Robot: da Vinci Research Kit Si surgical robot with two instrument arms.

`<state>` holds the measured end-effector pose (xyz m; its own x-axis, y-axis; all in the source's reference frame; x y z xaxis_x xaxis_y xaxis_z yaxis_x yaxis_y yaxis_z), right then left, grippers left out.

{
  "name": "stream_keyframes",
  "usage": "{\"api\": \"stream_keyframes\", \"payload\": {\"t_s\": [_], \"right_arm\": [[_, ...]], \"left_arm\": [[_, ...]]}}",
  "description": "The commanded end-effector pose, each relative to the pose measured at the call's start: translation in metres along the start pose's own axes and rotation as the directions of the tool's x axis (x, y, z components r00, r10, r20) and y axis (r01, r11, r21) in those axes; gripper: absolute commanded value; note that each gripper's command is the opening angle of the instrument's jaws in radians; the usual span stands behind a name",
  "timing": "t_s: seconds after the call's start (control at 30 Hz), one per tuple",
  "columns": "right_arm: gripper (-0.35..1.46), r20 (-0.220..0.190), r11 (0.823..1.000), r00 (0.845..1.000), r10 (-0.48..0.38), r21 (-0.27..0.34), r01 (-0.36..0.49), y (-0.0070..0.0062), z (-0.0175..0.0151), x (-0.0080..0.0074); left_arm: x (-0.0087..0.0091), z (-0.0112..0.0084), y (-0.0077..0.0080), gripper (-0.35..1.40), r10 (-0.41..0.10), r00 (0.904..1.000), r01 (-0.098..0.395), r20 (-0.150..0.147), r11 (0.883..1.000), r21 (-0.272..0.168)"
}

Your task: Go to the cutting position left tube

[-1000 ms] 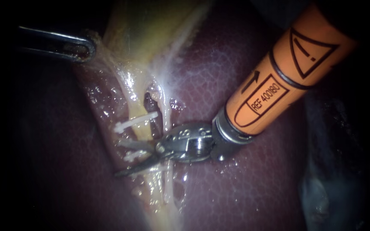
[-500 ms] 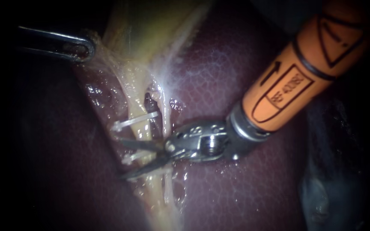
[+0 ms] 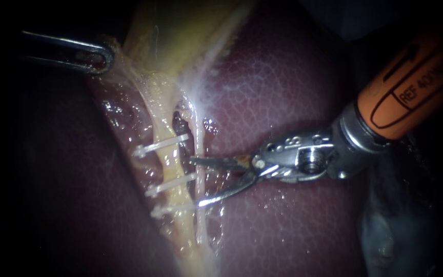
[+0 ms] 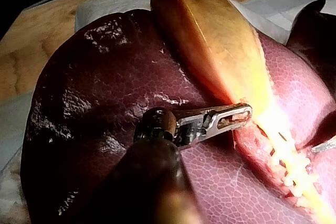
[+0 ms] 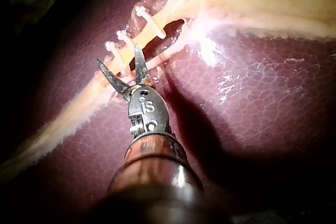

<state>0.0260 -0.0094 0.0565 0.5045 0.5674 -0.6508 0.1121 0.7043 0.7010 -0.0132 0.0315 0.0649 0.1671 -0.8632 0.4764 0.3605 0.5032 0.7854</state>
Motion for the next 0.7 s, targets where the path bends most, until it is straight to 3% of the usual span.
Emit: {"api": "stream_keyframes", "payload": {"t_s": [0.03,0.5,0.7], "right_arm": [[1.22,0.001,1.0,1.0,0.007,0.0,-0.007,0.0002,0.0003,-0.0004],[1.24,0.024,0.994,0.995,0.097,0.056,-0.098,0.0055,0.004,-0.0054],[1.22,0.022,0.986,0.991,0.13,0.1,-0.131,0.0072,0.0046,-0.0064]], "left_arm": [[0.0,0.0,0.0,-0.35,0.0,1.0,0.0,0.0,1.0,0.0],[0.0003,0.0002,0.0002,-0.35,0.002,1.0,-0.002,0.0,1.0,0.001],[0.0004,0.0003,0.0003,-0.35,0.002,1.0,-0.002,0.0,1.0,0.001]]}}
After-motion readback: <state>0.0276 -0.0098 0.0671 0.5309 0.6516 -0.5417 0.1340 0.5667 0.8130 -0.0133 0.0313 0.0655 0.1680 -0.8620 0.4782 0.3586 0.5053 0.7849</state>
